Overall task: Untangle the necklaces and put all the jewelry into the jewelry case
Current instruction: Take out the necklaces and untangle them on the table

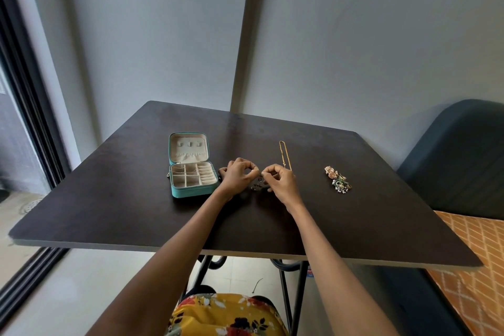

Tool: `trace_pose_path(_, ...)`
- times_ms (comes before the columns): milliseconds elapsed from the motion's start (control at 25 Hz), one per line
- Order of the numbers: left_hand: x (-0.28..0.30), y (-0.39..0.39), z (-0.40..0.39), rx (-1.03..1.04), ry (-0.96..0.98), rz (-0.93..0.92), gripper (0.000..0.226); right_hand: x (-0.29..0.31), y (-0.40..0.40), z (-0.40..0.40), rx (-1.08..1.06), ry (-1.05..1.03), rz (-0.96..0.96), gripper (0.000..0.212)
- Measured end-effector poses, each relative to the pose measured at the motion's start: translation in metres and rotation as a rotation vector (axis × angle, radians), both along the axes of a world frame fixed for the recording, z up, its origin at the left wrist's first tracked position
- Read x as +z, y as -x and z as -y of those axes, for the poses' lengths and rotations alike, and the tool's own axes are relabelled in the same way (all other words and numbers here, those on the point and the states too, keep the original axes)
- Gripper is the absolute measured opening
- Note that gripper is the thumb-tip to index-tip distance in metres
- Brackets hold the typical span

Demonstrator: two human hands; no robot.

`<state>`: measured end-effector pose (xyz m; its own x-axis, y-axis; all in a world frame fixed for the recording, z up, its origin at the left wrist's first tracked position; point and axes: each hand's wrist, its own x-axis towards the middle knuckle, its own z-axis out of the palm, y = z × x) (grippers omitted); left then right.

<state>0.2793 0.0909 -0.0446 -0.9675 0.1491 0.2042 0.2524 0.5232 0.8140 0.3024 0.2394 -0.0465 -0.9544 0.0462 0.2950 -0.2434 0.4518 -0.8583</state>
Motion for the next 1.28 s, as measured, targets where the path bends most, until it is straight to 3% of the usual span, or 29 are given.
trace_pose_path(120, -0.0005, 0.0, 0.0, 0.009, -0.003, 0.001, 0.015, -0.0005, 0.0008, -0.001, -0.002, 0.006, 0.027, 0.014)
trace_pose_path(280, -0.0019, 0.0019, 0.0002, 0.008, -0.041, 0.002, 0.013, -0.0009, -0.0002, -0.0005, 0.041, 0.044, 0.028, 0.004)
trace_pose_path(920, -0.0019, 0.0028, 0.0014, -0.002, -0.057, -0.001, 0.014, -0.003, 0.0014, -0.0015, 0.035, 0.001, -0.01, 0.007)
trace_pose_path(1200, -0.0032, 0.0034, -0.0033, -0.012, 0.057, 0.008, 0.015, -0.0023, 0.0029, -0.0022, 0.07, -0.003, 0.07, 0.008)
trace_pose_path(1280, -0.0061, 0.0061, -0.0031, -0.004, -0.065, 0.0, 0.012, 0.0007, 0.0008, -0.0026, 0.097, 0.062, 0.097, 0.009)
